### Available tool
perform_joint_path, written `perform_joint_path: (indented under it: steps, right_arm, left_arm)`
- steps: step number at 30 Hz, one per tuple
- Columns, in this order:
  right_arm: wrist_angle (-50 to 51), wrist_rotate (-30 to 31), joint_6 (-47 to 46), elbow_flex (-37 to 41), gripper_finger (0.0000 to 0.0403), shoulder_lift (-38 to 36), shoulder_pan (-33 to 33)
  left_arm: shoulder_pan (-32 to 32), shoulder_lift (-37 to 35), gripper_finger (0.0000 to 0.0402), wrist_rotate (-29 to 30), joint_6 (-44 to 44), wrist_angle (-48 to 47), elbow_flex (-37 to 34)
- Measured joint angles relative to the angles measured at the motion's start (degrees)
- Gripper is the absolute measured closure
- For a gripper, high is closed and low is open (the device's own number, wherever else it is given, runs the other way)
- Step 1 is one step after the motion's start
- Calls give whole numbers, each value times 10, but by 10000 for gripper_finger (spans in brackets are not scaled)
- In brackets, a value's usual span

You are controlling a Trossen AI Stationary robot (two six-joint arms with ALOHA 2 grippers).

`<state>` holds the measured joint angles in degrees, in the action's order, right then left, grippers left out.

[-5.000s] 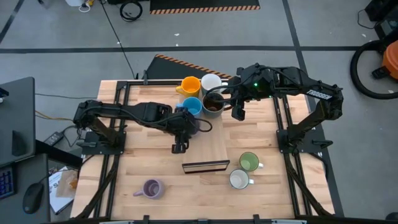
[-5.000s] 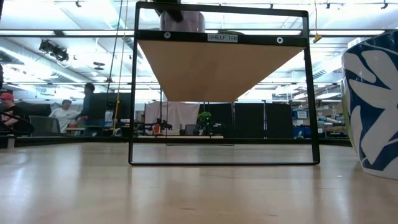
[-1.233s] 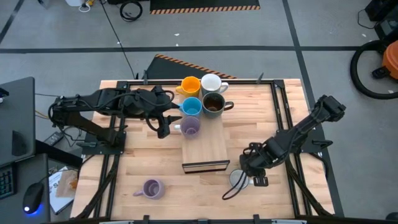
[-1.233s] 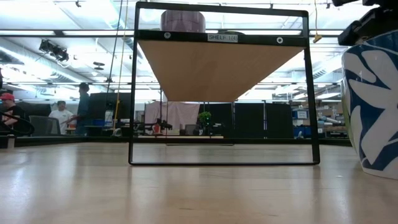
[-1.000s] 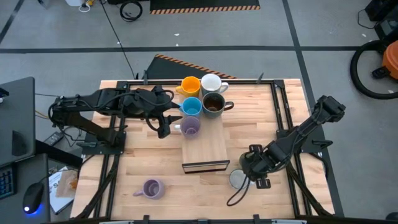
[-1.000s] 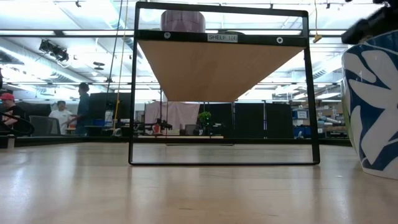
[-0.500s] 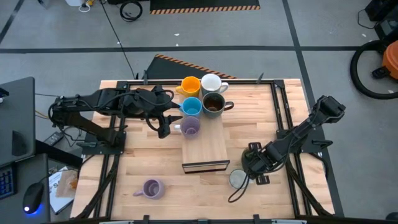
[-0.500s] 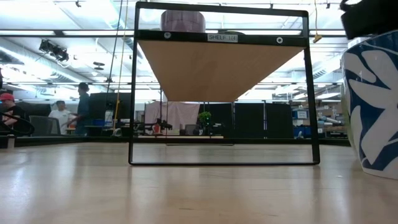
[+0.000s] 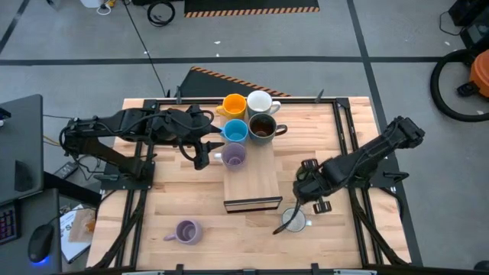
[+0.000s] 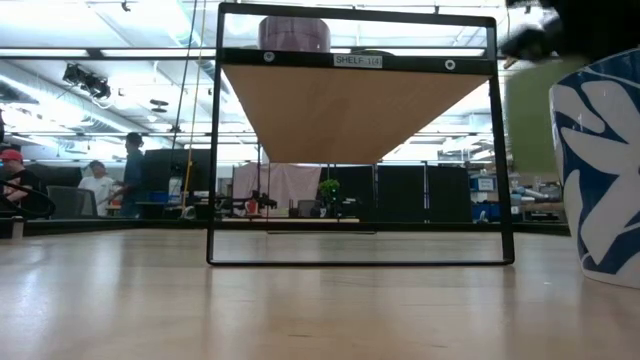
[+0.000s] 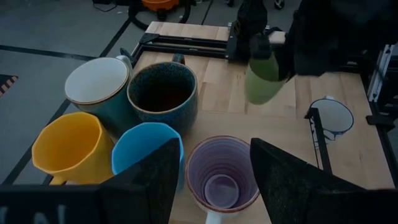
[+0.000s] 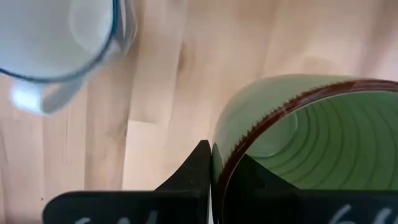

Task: Place coffee mugs
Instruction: Put the green mug on the shelf

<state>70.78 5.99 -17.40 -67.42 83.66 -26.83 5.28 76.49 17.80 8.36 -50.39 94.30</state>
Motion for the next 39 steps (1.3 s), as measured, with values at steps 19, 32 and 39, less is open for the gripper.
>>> perform_joint_path:
  steps: [19, 32, 39]
  right_arm:
    - [45, 18, 215, -337, 373, 90, 159]
    - [44, -37, 292, -386, 372, 174, 188]
    - [37, -25, 298, -386, 358, 185, 190]
  left_arm:
    - [0, 0, 198, 0, -22, 37, 0]
    - [0, 0, 198, 0, -27, 37, 0]
    - [0, 0, 198, 0, -27, 37, 0]
